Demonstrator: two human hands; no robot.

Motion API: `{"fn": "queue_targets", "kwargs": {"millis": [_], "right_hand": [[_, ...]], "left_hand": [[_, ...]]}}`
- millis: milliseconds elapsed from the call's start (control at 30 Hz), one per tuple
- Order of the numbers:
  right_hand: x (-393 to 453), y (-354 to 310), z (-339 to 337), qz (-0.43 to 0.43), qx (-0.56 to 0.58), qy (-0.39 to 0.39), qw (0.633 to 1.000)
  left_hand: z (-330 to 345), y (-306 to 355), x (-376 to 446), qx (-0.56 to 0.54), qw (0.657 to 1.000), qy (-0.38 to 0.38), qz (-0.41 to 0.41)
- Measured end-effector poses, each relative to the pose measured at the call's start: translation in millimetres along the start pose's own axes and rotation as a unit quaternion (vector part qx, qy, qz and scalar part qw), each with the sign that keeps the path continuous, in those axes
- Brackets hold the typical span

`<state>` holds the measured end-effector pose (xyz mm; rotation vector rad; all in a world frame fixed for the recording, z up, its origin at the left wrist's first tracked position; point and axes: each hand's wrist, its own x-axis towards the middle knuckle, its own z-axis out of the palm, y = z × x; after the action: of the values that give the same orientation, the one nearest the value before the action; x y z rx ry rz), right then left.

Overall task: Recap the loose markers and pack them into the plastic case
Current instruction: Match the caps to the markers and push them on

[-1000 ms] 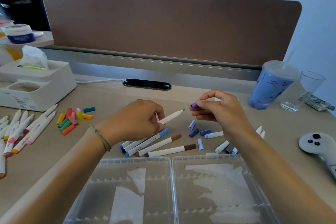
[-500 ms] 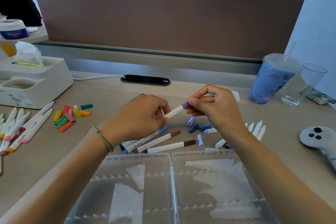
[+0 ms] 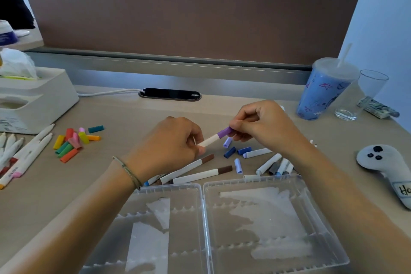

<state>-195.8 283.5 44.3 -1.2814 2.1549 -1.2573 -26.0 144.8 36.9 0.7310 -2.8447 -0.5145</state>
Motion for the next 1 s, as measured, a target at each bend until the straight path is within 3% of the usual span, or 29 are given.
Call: {"fn": "queue_targets", "kwargs": {"millis": [167,333,567,733,867,1000], "right_hand": [[5,24,-28,-0.002,-0.231,-0.002,0.973],[6,43,-44,0.077,-0.359,-0.11,0.924],[6,55,-37,0.062,-0.398,-0.132,0.906],[6,54,-37,0.045,-0.403,-0.148,0.902],[0,27,-36,0.005,-0.366,-0.127,0.922],[-8,-5,-14,-0.05,-0.308,-0.124,0.942]], "left_hand": [[2,-9,0,0.064,0.998,-0.017,-0.018],[3,-16,0,0.097,0.994,-0.048,-0.018],[2,-19,2,0.096,0.992,-0.083,-0.017],[2,-22,5,0.068,0.998,-0.003,-0.014],[3,-14,6,-0.005,0.997,0.07,0.026],[9,6,-1,-0.04,0.996,0.069,0.043]]}}
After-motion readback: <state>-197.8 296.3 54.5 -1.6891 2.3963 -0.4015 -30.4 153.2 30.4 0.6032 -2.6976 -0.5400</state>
